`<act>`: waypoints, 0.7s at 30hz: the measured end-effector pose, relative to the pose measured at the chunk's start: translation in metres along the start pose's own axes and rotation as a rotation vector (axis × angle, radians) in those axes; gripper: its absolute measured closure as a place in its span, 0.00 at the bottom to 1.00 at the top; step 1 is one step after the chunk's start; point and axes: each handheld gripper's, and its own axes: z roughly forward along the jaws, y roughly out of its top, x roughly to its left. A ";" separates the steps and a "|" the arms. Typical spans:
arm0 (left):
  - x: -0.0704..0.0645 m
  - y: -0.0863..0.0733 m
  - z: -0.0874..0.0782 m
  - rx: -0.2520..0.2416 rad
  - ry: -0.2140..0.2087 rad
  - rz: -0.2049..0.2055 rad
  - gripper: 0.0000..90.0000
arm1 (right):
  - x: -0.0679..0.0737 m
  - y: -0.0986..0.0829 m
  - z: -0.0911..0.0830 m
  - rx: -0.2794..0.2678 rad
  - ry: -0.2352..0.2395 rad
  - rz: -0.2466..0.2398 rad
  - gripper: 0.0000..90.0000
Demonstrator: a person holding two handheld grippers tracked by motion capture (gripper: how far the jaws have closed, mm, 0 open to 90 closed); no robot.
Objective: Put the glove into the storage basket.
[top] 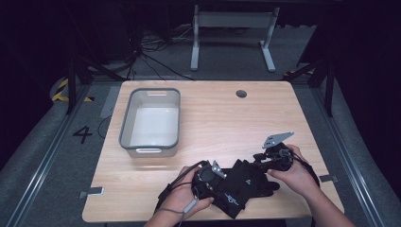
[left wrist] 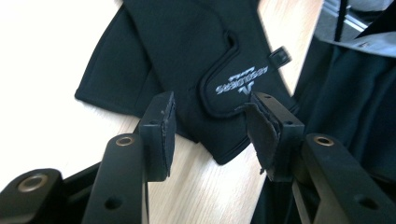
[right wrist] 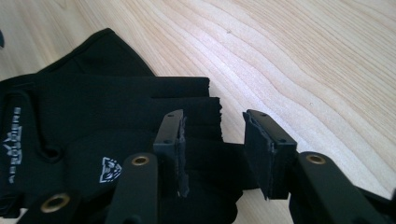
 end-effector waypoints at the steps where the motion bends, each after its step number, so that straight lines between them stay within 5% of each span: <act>1: 0.000 -0.002 0.001 0.004 -0.007 -0.006 0.59 | -0.004 -0.001 0.000 0.007 -0.007 0.004 0.64; 15: 0.002 -0.010 0.023 0.095 -0.043 -0.031 0.64 | -0.023 -0.012 0.019 0.107 -0.021 0.087 0.55; 21: 0.002 -0.008 0.029 0.114 -0.055 -0.030 0.70 | -0.025 -0.014 0.020 0.099 0.015 0.098 0.68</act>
